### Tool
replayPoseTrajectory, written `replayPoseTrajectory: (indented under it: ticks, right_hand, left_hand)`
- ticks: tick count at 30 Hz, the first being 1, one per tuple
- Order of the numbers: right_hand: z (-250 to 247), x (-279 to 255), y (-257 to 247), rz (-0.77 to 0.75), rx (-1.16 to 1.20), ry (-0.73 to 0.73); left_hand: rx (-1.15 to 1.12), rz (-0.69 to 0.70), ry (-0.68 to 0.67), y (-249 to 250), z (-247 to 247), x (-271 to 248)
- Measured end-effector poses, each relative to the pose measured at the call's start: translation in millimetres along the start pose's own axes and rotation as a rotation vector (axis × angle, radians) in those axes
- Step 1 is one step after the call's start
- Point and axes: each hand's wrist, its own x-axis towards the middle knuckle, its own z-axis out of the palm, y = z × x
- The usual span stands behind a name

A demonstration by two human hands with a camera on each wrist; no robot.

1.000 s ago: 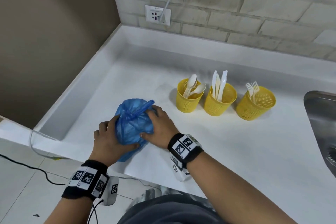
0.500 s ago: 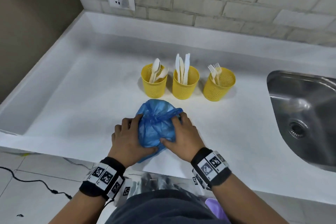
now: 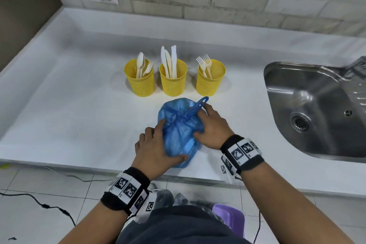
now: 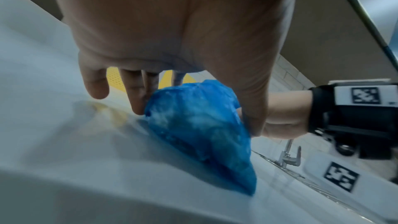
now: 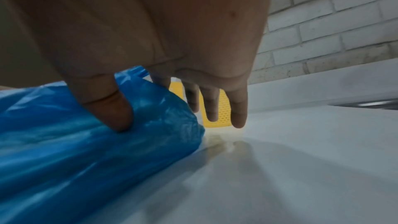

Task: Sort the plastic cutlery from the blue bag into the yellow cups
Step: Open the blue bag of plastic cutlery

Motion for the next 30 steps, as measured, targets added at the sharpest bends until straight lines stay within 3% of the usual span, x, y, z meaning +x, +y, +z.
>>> replayPoseTrajectory:
  ticks: [4,8,11,13,15,22,30]
  right_hand:
    - [-6.0,11.5,0.7,-0.018,-0.056,-0.046]
    - [-9.8,6.8,-3.6,0.002,-0.015,0.001]
    - [-10.3,-10.1,-1.8,0.040,0.167,0.170]
    - [-5.5,-22.8,-1.5,0.023,0.265,0.312]
    - [1.0,-32.5,-5.4,-0.017,0.319,0.362]
    - [21.3,-25.0,-11.2,-0.087,0.315,0.325]
    - [12.2,-12.8,-7.2,-0.149,0.275,0.298]
  left_hand:
    - [-0.053,0.004,-0.008,9.9,5.2,-16.6]
    - [-0.171,0.024,0.032,9.6,-1.0,-20.6]
    - [-0.261,0.085,0.160,2.4,-11.6,-6.7]
    - [-0.224,0.161,0.253,0.0,-18.9,9.1]
    - [-0.149,0.246,0.291,3.7,-25.2,25.3]
    - [0.016,0.385,0.165,21.7,-25.8,59.8]
    - [0.089,0.381,0.292,28.9,-17.0,50.0]
